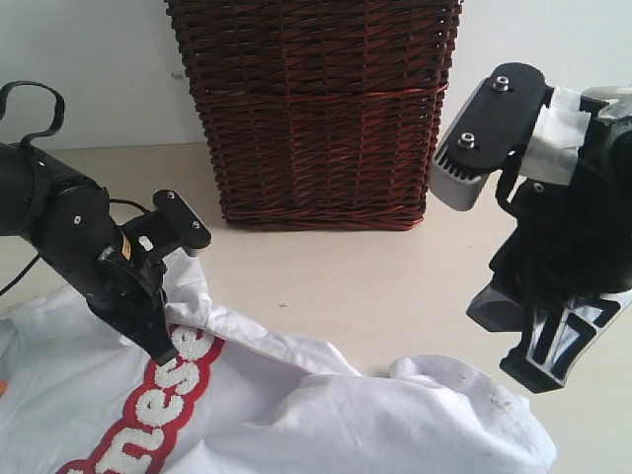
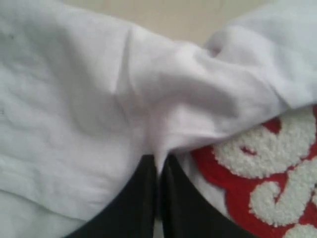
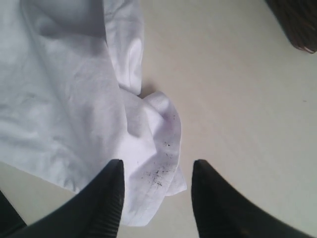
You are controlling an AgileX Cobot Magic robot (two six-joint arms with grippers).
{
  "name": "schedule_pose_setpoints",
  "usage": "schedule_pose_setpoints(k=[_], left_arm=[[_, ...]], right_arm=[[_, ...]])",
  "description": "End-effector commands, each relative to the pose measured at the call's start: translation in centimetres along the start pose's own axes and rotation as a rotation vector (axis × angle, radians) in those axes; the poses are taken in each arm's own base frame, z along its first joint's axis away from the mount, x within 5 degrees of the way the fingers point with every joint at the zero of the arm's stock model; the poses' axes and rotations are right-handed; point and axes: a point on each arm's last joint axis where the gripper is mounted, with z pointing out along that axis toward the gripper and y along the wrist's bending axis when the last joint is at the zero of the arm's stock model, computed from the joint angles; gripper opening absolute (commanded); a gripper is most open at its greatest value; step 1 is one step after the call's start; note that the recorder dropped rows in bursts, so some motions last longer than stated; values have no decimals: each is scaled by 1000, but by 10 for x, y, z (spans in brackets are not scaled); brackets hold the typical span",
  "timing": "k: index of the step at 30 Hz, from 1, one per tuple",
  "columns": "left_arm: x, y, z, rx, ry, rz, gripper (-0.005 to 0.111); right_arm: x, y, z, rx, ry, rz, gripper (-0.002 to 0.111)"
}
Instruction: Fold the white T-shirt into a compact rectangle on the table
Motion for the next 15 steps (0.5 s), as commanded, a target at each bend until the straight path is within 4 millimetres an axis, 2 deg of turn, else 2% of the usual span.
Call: schedule_pose_setpoints(k=[1, 5, 9, 11, 14, 15], left_arm=[[-24, 3, -14, -47, -110, 38, 0], [-50, 7, -35, -96, -227, 77, 0], [-66, 9, -44, -147, -310, 133, 2], [-69, 10, -42, -164, -317, 159, 13], [-69, 18, -38, -213, -341, 165, 37], [-69, 23, -38, -230, -350, 152, 39]], right_arm=[[-1, -1, -1, 6, -17, -2, 43], [-2, -1, -1, 1, -20, 2, 43], [-2, -1, -1, -4, -23, 6, 43], [-2, -1, -1, -4, -23, 6, 43], [-2, -1, -1, -4, -23, 6, 43], [-2, -1, -1, -4, -23, 6, 43]])
